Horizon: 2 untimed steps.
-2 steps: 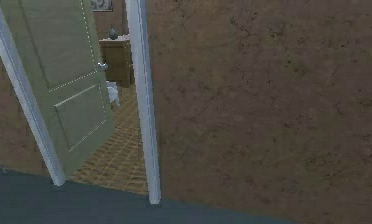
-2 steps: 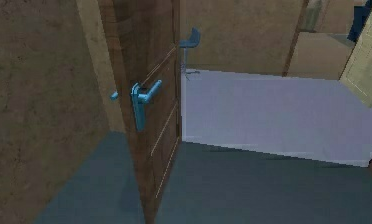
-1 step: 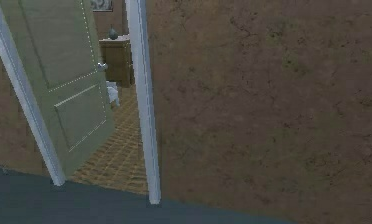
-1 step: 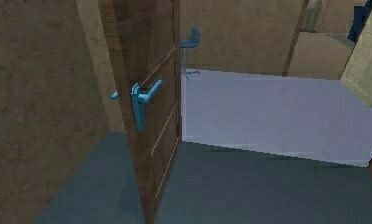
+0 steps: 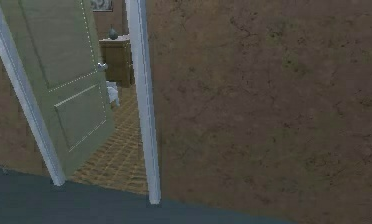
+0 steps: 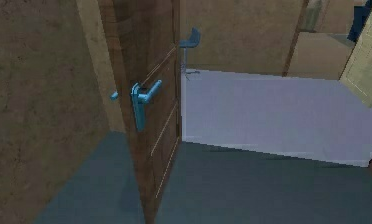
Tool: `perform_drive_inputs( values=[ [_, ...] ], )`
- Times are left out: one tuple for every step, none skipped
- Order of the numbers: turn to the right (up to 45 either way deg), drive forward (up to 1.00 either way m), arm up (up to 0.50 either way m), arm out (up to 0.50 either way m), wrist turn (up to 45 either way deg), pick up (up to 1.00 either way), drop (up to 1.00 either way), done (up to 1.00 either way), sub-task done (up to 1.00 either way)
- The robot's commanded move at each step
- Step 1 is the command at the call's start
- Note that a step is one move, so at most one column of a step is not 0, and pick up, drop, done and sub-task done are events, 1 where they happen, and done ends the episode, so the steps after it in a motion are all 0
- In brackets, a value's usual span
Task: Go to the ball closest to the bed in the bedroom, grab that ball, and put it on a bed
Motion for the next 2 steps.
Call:
perform_drive_inputs(
  values=[
    [-45.0,0.0,0.0,0.0,0.0,0.0,0.0,0.0,0.0],
    [36.0,0.0,0.0,0.0,0.0,0.0,0.0,0.0,0.0]
  ],
)
